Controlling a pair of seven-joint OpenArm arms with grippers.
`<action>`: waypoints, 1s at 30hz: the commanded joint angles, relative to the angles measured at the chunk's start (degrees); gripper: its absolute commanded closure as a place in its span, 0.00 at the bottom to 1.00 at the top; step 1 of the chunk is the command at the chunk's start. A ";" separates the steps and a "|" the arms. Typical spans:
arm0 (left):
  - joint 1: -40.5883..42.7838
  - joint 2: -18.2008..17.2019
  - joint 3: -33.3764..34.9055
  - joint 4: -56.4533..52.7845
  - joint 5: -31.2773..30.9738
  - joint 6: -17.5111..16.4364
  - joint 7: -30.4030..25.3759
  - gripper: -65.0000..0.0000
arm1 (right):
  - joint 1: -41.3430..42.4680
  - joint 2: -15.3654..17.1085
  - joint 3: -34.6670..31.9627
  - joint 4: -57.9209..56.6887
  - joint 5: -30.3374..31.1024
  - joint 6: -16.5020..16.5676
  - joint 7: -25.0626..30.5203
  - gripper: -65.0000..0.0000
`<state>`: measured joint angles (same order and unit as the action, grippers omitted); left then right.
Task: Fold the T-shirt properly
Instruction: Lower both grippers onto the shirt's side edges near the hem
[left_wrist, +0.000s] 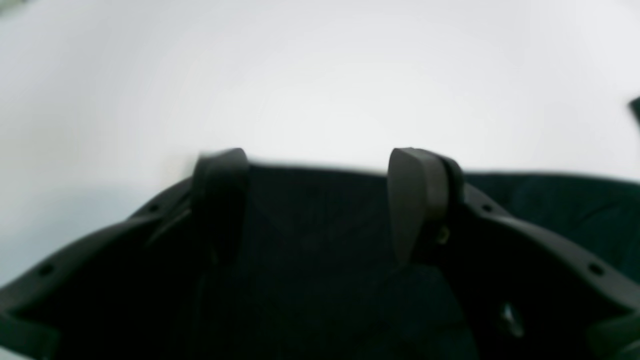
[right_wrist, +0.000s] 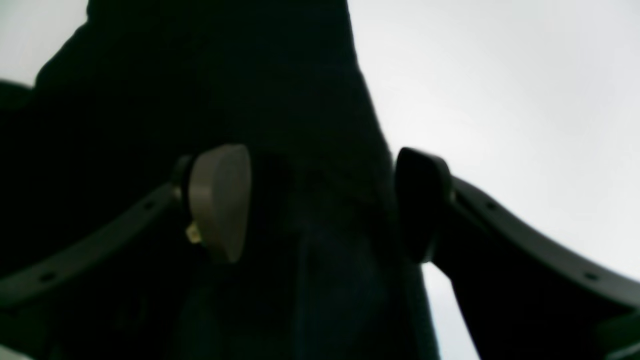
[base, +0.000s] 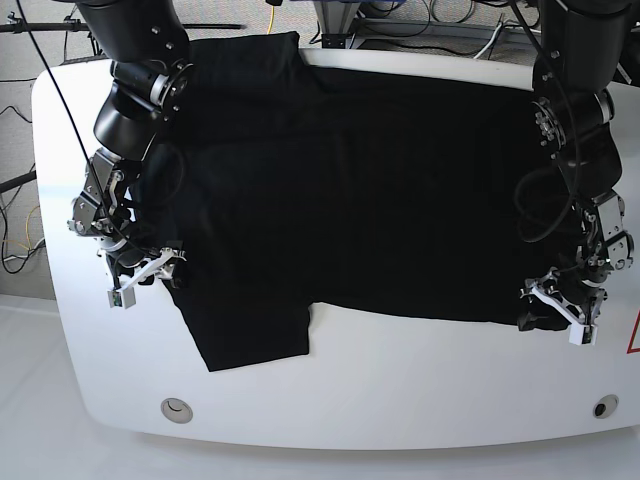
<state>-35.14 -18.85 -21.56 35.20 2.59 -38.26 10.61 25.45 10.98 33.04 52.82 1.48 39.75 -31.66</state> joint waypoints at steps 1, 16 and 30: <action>-3.06 -0.62 1.10 -0.28 -1.23 -0.22 -1.97 0.38 | 2.41 1.42 -0.07 -2.60 0.92 0.25 1.71 0.34; -4.41 -1.33 1.59 -13.97 1.55 8.90 -10.99 0.39 | 2.31 1.02 -0.35 -8.17 -3.16 -0.01 4.87 0.35; -0.83 -3.25 -1.92 -6.19 3.01 10.39 -7.96 0.40 | 6.08 2.43 -0.60 -16.61 -3.47 -2.40 10.81 0.35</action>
<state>-34.94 -21.45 -23.77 27.42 6.44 -27.42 3.36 29.47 12.73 32.64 37.56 -1.23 37.91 -19.66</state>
